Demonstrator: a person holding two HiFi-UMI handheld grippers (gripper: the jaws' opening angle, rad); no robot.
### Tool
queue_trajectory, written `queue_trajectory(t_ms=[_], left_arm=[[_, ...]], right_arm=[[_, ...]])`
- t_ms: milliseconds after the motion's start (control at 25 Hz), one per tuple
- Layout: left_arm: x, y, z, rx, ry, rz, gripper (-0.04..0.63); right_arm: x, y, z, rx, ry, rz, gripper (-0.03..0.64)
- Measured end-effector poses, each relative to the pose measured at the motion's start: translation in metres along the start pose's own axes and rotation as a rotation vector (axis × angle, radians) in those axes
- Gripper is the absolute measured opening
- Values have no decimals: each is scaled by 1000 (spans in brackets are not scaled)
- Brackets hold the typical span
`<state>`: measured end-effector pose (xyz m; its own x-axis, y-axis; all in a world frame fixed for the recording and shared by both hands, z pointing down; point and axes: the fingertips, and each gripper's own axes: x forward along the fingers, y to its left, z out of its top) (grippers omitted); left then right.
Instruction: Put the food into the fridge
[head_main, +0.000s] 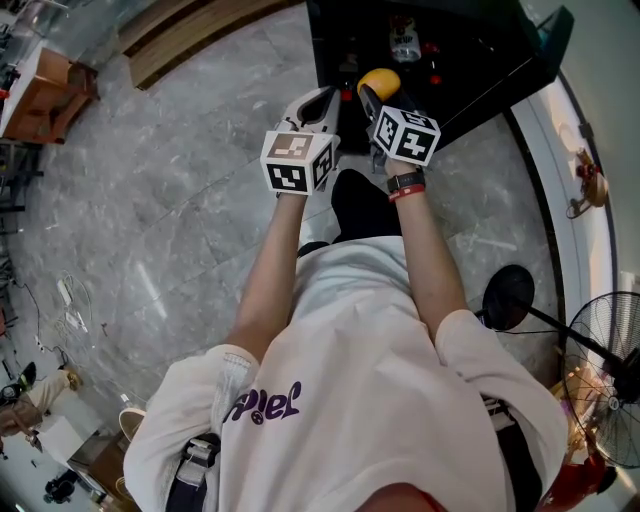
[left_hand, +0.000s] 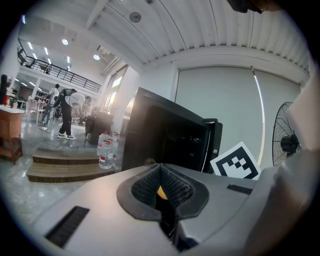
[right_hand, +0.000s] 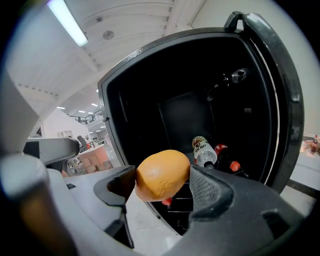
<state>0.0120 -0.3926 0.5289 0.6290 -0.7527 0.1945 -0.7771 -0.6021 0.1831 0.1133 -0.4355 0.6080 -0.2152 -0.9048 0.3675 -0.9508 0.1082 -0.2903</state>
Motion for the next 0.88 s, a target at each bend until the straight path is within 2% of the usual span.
queue_trajectory(t_ms=[400, 880], left_arm=[[15, 17, -4, -5, -7, 10, 17], [30, 21, 2, 16, -33, 4, 17]], right_arm=[[44, -6, -13, -22, 31, 1, 353], [87, -26, -10, -45, 34, -9, 353]])
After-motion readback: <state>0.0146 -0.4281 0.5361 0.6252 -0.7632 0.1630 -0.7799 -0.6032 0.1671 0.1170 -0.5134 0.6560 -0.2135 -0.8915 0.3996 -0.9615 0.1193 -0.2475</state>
